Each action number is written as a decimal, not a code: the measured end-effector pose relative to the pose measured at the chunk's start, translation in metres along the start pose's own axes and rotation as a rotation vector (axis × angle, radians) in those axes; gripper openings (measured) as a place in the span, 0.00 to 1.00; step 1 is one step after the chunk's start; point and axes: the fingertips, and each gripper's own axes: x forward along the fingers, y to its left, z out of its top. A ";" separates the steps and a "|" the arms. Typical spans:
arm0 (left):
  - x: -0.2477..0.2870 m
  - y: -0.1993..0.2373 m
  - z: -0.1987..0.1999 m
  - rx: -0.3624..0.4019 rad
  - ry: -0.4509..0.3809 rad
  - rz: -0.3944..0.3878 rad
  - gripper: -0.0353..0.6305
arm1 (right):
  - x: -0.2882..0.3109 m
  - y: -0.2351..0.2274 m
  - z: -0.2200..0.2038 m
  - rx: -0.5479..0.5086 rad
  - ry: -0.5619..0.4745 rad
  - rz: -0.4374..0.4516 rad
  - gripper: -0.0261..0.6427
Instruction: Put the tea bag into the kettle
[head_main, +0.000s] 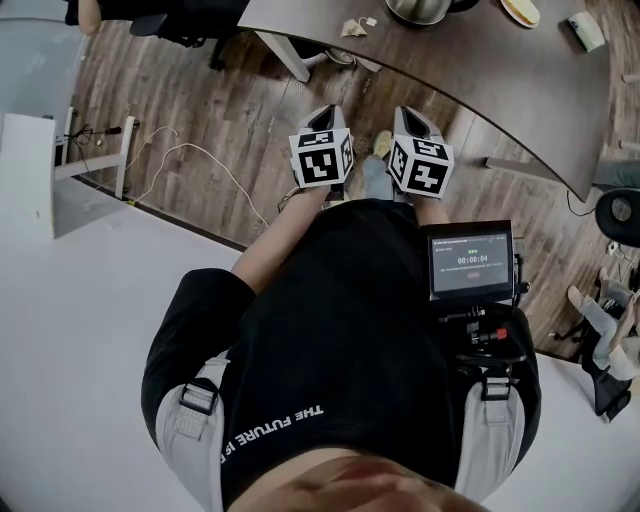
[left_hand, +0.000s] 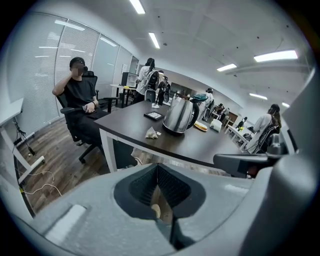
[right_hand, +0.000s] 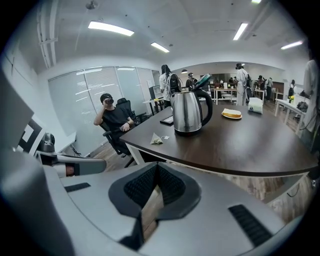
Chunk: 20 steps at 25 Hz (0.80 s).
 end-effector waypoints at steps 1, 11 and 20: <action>0.000 -0.001 0.001 0.001 0.001 0.000 0.06 | 0.000 0.000 0.001 -0.002 -0.001 -0.001 0.05; 0.007 -0.015 0.000 0.025 0.016 -0.037 0.06 | 0.000 -0.007 -0.003 0.014 0.007 -0.022 0.05; 0.007 -0.018 0.003 0.043 0.016 -0.057 0.06 | 0.001 -0.004 -0.005 0.031 0.016 -0.023 0.05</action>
